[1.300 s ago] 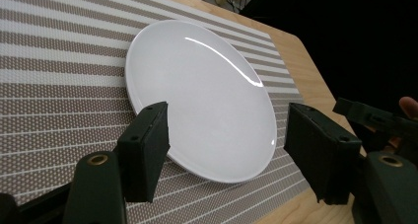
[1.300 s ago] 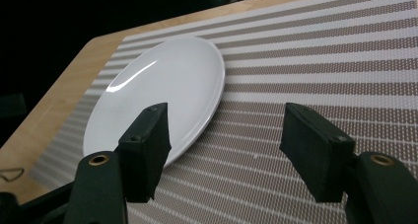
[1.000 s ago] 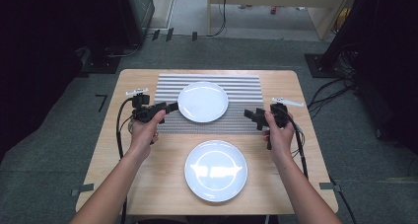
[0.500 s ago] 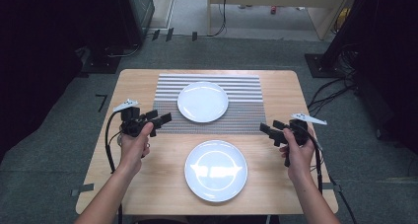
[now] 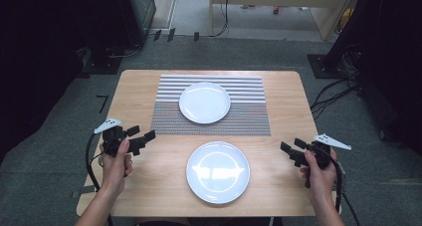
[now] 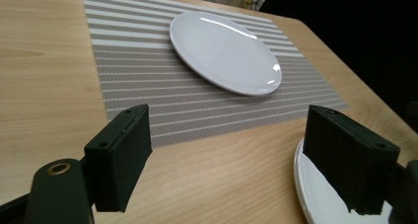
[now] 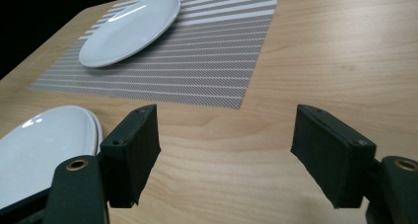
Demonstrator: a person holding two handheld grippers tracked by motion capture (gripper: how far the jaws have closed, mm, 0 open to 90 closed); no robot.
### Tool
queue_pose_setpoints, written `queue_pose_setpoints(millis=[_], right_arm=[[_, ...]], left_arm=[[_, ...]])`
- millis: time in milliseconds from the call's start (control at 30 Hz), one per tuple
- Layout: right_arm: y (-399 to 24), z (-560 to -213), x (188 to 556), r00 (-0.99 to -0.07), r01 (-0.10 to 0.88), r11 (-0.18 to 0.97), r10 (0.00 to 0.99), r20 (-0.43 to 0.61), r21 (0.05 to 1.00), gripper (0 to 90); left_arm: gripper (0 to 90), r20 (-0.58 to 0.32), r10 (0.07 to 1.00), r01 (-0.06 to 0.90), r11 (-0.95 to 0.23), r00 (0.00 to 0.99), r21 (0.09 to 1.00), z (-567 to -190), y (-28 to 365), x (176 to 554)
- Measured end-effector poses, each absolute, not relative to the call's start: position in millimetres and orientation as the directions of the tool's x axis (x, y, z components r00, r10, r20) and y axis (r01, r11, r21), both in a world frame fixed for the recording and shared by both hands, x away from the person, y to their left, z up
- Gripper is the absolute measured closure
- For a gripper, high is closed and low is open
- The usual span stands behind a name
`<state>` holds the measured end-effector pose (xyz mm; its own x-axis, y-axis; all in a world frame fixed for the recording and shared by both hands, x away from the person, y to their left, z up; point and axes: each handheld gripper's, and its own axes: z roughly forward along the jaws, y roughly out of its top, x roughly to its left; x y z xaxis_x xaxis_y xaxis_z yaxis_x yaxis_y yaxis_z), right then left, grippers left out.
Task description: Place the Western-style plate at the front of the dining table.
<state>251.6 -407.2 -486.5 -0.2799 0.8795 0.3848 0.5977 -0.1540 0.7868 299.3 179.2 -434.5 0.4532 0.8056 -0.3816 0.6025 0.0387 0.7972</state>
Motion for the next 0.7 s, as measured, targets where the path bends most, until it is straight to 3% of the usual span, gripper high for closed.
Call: queue_pose_setpoints(millis=[167,700], right_arm=[[-421.4,-489.3,233.4,-0.27,0.593,-0.158,0.885,0.38,0.789,25.4],[-451.0,-514.0,195.9,-0.202,0.622,-0.141,0.921,0.332,0.77,23.8]], left_arm=[[17.4,-0.324,0.829,0.59,-0.01,0.457,0.807,-440.3,186.5,282.9],[17.4,-0.285,0.889,0.618,0.003,0.359,0.786,-476.0,223.5,247.6]])
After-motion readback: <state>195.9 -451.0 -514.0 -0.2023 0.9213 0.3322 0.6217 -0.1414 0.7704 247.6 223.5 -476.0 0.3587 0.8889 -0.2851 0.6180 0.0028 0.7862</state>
